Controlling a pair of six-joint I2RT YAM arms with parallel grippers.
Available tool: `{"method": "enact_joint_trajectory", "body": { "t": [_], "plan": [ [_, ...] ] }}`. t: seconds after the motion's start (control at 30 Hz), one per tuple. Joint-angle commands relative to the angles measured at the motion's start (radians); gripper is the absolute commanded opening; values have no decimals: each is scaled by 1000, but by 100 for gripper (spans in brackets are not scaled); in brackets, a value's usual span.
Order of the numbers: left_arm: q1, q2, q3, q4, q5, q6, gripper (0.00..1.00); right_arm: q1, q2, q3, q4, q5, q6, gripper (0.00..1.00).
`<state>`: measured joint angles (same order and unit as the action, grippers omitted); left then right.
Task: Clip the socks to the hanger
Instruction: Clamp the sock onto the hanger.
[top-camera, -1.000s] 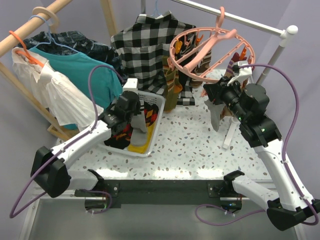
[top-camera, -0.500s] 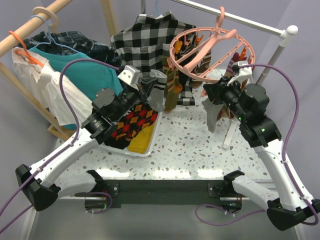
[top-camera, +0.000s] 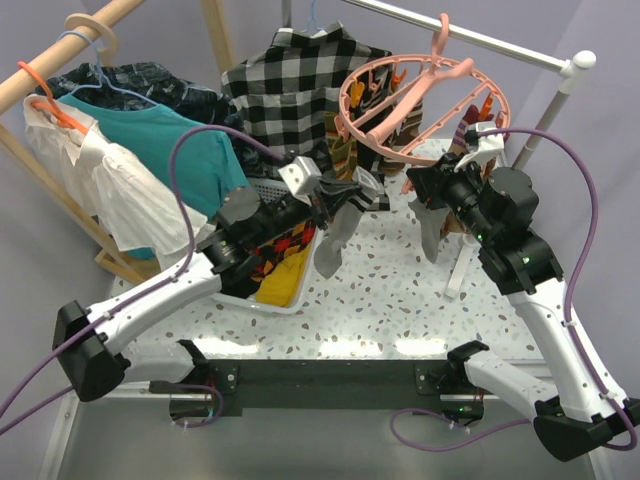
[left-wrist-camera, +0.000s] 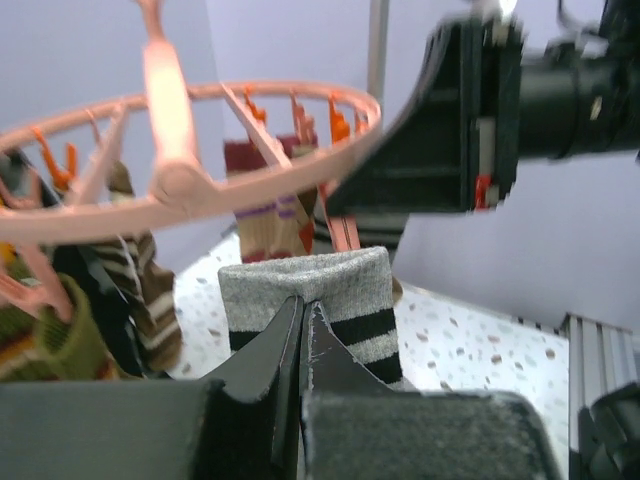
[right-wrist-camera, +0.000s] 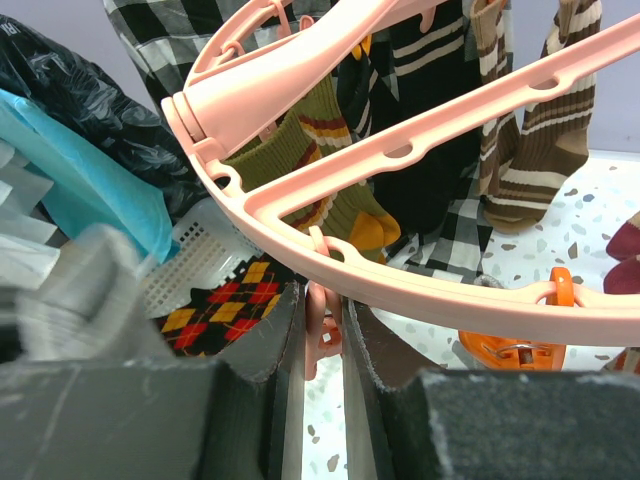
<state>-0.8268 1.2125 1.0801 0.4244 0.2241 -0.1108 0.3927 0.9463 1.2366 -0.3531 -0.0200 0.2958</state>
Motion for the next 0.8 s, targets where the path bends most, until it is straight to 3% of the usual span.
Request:
{"method": "enact_joint_trajectory", "body": {
  "t": [0.0, 0.27, 0.77],
  "plan": [
    [-35, 76, -42, 91, 29, 20, 0, 3, -17, 23, 29, -8, -1, 10],
    [-66, 192, -60, 151, -29, 7, 0, 3, -18, 24, 31, -18, -3, 10],
    [-66, 305, 96, 108, -72, 2, 0, 3, -24, 3, 60, -87, -20, 10]
  ]
}}
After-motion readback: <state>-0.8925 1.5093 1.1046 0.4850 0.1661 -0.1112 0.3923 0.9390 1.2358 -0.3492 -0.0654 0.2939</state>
